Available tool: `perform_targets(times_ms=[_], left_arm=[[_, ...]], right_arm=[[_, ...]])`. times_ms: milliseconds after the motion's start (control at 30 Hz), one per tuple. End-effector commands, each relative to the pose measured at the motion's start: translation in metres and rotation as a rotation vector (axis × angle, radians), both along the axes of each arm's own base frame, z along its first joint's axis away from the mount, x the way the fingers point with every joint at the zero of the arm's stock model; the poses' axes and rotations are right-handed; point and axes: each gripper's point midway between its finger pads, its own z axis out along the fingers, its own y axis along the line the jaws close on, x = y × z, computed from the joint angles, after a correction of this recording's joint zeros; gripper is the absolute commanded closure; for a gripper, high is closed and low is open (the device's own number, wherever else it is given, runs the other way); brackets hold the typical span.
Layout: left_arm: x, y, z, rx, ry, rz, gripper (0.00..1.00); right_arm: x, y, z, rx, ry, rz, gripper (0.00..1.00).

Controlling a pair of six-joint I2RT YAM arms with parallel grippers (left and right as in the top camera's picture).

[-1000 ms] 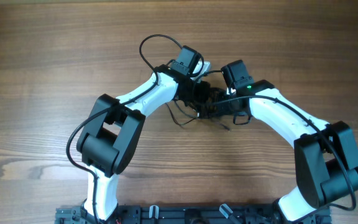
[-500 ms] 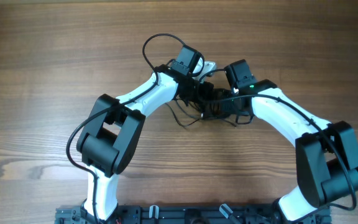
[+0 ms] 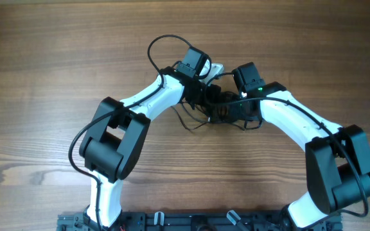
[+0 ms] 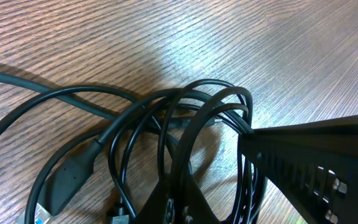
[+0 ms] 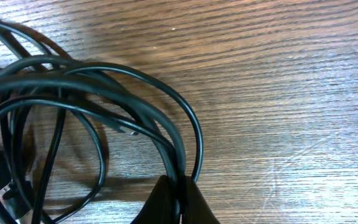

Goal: Untangle cables

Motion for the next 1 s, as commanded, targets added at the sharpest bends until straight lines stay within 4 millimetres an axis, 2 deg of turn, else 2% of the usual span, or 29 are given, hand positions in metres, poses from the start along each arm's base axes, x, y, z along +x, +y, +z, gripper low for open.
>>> perform_targets(times_ms=[0,100,133,233,300,367,400,467,567,600,667,733,800,867,967], left_arm=[[0.005,-0.001,0.003,0.012,-0.022,0.017,0.96],[0.007,-0.001,0.003,0.012,-0.013,0.043,0.96],[0.008,-0.001,0.004,0.010,-0.008,0.053,0.96],[0.011,0.003,0.005,0.004,0.027,0.110,0.96],[0.018,0.009,0.012,-0.005,0.024,0.139,0.96],[0.026,0.018,0.033,-0.028,-0.001,0.172,0.96],[0.029,0.020,0.047,-0.043,-0.023,0.178,0.96],[0.032,0.026,0.074,-0.042,-0.086,0.200,0.96],[0.032,0.040,0.103,-0.002,-0.159,0.245,0.96],[0.031,0.045,0.111,0.012,-0.177,0.259,0.96],[0.032,0.058,0.123,0.054,-0.220,0.299,0.96],[0.043,0.086,0.129,0.175,-0.307,0.397,0.96],[0.051,0.117,0.131,0.316,-0.373,0.493,0.96],[0.053,0.146,0.128,0.447,-0.401,0.590,0.96],[0.050,0.190,0.130,0.619,-0.428,0.780,0.96]], right_arm=[[-0.002,0.010,0.002,0.040,0.026,0.096,0.96],[0.003,0.051,0.053,0.223,-0.026,0.321,0.96],[0.007,0.063,0.080,0.282,-0.083,0.374,0.96],[0.004,0.076,0.137,0.375,-0.222,0.445,0.96],[-0.002,0.080,0.167,0.405,-0.305,0.504,0.96],[-0.010,0.077,0.216,0.415,-0.465,0.542,0.96],[-0.012,0.077,0.235,0.421,-0.529,0.550,0.96],[-0.018,0.074,0.293,0.434,-0.744,0.574,0.96],[-0.016,0.054,0.338,0.358,-0.936,0.512,0.96],[-0.011,0.039,0.346,0.289,-0.983,0.447,0.96],[-0.003,0.014,0.348,0.189,-1.001,0.321,0.96],[0.007,-0.029,0.339,0.060,-0.979,0.061,0.96],[0.007,-0.063,0.331,-0.042,-0.957,-0.145,0.96],[0.004,-0.082,0.325,-0.112,-0.940,-0.241,0.96],[0.001,-0.096,0.323,-0.183,-0.933,-0.301,0.96]])
